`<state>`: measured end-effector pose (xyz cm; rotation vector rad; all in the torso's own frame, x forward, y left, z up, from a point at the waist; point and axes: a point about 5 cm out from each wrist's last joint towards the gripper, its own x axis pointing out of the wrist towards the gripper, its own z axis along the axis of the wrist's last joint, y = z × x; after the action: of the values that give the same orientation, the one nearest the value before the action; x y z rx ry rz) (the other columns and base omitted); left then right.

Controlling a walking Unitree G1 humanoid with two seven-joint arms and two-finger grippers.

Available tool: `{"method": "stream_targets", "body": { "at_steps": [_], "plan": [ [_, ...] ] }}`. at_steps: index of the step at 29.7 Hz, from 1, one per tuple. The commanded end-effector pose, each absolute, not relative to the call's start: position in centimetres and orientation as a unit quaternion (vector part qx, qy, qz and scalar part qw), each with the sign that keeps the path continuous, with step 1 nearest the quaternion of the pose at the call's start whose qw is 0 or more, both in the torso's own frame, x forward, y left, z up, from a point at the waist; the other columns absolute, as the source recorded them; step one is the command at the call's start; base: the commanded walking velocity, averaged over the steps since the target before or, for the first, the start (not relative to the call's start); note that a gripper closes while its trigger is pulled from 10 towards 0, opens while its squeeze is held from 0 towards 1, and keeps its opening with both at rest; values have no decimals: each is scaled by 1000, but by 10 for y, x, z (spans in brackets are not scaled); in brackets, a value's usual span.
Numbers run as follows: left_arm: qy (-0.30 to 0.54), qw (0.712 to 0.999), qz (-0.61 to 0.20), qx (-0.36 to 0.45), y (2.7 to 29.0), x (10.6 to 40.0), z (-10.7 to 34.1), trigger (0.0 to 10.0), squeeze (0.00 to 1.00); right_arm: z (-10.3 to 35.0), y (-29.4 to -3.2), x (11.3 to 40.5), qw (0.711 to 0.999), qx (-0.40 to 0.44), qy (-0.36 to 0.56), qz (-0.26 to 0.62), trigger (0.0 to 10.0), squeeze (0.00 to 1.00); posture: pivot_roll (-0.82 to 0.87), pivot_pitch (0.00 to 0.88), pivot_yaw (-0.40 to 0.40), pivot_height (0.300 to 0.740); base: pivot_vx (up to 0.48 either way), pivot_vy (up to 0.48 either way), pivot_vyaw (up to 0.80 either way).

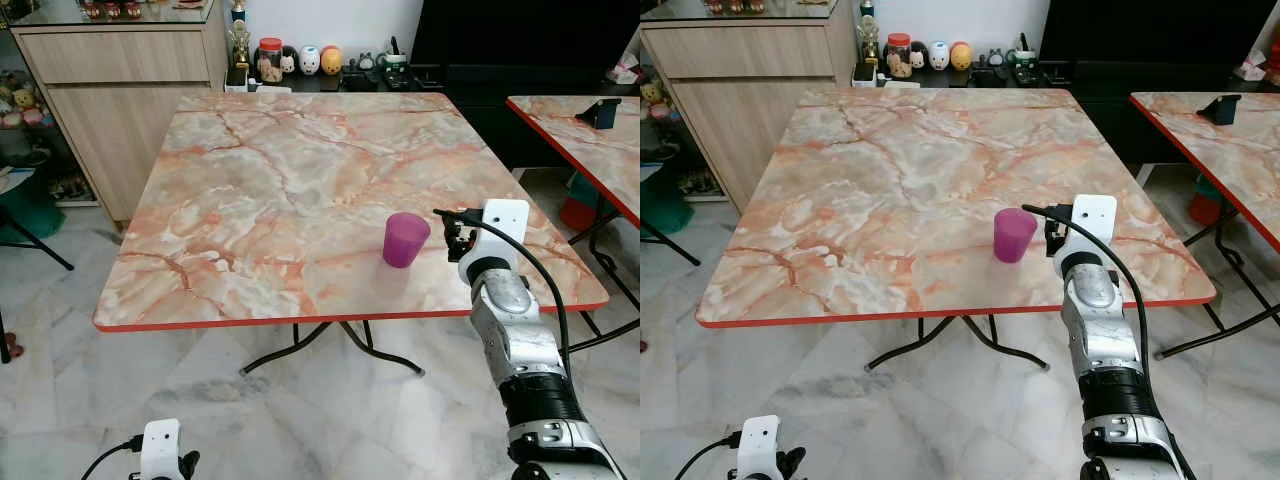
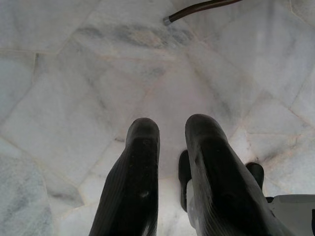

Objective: Setting the table

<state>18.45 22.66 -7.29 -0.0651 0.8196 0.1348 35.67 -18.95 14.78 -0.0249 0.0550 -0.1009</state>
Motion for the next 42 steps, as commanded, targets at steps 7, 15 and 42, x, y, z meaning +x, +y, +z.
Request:
{"method": "stream_targets", "body": {
  "at_steps": [7,15,42],
  "plan": [
    [409,909,64,-37,224,180,-76,10000,0,182,-170,353,995,12,-98,-2,10000,0,43,0,-22,740,0,0,0],
    [408,910,64,-39,224,181,-76,10000,0,191,-171,351,991,5,-135,-7,10000,0,43,0,-27,740,231,0,0],
    [409,909,65,-37,222,180,-77,10000,0,195,-184,332,990,27,-137,-13,10000,0,35,0,-32,740,107,0,50]
  ]
}}
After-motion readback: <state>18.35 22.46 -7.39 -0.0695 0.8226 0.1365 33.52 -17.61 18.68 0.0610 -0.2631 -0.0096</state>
